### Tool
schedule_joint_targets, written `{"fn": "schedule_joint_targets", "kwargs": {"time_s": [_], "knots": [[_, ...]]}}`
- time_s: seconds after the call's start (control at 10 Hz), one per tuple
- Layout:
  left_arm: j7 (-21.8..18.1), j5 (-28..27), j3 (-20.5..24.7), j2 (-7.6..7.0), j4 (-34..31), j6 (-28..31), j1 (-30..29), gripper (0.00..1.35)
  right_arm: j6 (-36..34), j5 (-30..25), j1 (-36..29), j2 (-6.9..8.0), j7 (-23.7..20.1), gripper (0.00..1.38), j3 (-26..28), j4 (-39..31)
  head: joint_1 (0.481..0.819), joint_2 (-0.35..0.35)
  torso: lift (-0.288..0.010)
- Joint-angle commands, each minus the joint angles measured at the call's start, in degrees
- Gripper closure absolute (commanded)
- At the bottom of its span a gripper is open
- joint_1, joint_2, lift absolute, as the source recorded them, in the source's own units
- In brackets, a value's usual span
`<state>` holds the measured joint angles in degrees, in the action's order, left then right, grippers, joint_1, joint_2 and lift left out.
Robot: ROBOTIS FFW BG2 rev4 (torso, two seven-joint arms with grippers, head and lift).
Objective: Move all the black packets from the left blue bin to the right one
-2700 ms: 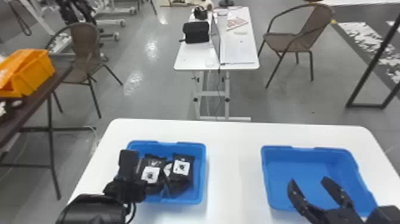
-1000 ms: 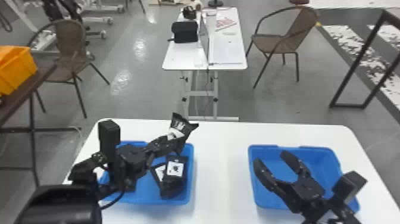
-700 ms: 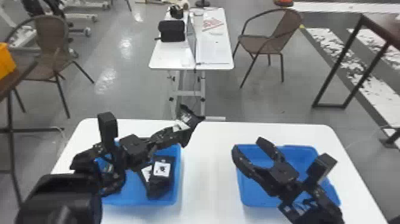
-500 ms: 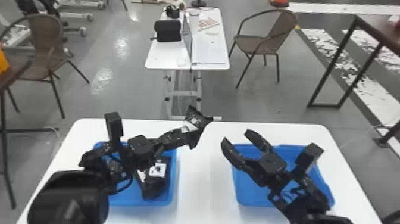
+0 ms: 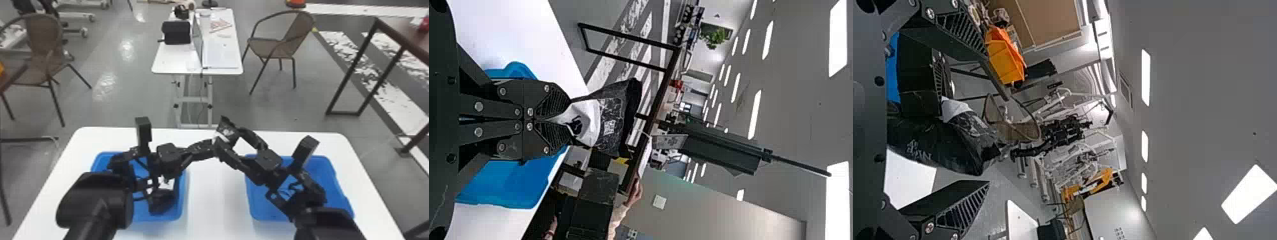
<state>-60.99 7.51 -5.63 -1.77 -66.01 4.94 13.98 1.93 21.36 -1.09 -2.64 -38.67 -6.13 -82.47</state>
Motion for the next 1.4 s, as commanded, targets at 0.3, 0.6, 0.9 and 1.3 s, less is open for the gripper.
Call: {"fn": "schedule_joint_targets", "kwargs": {"time_s": [0.3, 0.6, 0.9, 1.3], "knots": [[-0.1, 1.4, -2.5, 0.54, 1.7, -0.2, 1.2, 1.21, -0.7, 2.7, 2.8, 0.71, 0.5, 0.97, -1.4, 4.3, 0.695, -0.058, 0.000], [-0.1, 1.7, -2.2, 0.54, 1.7, -0.2, 0.7, 1.21, 0.3, 2.6, 2.0, 0.62, 2.0, 1.26, -1.3, 4.1, 0.695, -0.065, 0.000], [1.9, 3.0, -0.1, 1.06, 1.5, 0.0, -1.2, 0.83, 1.5, 3.1, 2.0, 0.62, 2.7, 1.26, -0.2, 4.3, 0.695, -0.068, 0.000], [10.4, 5.7, 7.9, 0.10, -8.0, 2.6, -11.4, 0.13, 2.3, 2.7, 2.1, 0.00, 3.4, 1.22, 10.2, 11.1, 0.695, -0.078, 0.000]]}}
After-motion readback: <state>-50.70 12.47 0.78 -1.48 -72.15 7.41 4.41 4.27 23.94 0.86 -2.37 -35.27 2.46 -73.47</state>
